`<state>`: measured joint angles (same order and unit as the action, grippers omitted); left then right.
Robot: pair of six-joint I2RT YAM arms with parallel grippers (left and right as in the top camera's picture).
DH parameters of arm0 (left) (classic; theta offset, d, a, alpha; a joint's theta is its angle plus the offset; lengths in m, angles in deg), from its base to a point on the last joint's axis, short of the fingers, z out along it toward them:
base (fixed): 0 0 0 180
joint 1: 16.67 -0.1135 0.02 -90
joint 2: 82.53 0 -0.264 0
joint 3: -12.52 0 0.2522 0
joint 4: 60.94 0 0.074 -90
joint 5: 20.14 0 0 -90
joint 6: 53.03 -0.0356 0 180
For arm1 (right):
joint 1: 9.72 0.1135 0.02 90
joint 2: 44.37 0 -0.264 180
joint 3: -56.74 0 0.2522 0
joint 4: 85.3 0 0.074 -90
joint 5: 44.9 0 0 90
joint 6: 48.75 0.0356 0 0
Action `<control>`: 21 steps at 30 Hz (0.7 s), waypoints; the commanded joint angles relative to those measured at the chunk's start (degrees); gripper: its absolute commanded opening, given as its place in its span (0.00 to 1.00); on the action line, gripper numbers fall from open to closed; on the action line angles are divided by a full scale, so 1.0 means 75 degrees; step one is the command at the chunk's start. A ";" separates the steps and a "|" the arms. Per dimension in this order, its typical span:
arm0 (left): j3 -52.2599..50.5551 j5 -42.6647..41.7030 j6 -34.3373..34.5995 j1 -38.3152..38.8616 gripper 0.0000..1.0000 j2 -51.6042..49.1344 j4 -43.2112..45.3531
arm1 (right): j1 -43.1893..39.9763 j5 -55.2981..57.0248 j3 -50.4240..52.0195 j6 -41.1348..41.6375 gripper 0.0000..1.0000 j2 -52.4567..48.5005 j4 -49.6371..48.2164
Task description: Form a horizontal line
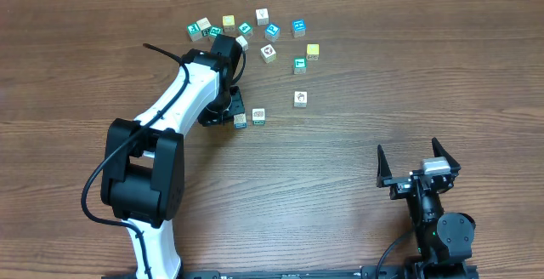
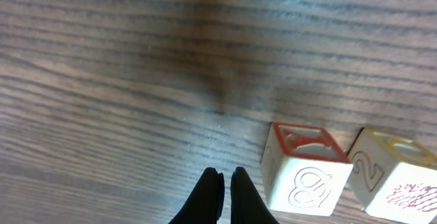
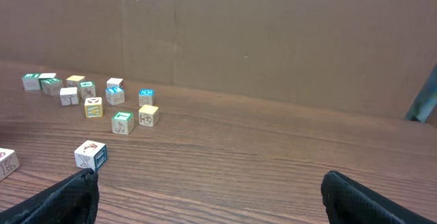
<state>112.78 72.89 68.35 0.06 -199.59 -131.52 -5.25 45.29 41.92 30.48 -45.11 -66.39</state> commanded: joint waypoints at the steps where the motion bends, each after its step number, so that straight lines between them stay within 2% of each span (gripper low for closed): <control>1: -0.0015 -0.0073 -0.0067 -0.0026 0.04 -0.0087 0.0137 | -0.0050 -0.0041 0.0082 -0.0029 1.00 0.0073 -0.0044; 4: -0.0015 -0.0073 -0.0064 -0.0026 0.04 -0.0087 0.0242 | -0.0050 -0.0041 0.0082 -0.0026 1.00 0.0073 -0.0044; 6: -0.0015 -0.0073 -0.0064 -0.0026 0.08 -0.0087 0.0271 | -0.0050 -0.0041 0.0082 -0.0029 1.00 0.0073 -0.0044; 8: -0.0015 -0.0070 -0.0064 -0.0026 0.24 -0.0087 0.0286 | -0.0050 -0.0041 0.0082 -0.0029 1.00 0.0073 -0.0044; 10: -0.0015 -0.0070 -0.0064 -0.0026 0.19 -0.0087 0.0303 | -0.0050 -0.0041 0.0082 -0.0029 1.00 0.0073 -0.0044; 12: -0.0015 -0.0070 -0.0064 -0.0023 0.04 -0.0090 0.0303 | -0.0050 -0.0041 0.0082 -0.0026 1.00 0.0073 -0.0044; 21: -0.0015 -0.0058 -0.0073 0.0114 0.04 -0.0090 0.0507 | -0.0050 -0.0041 0.0082 -0.0029 1.00 0.0073 -0.0044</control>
<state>112.78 72.47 68.15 0.21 -199.59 -127.89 -5.25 45.31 41.92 30.46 -45.11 -66.39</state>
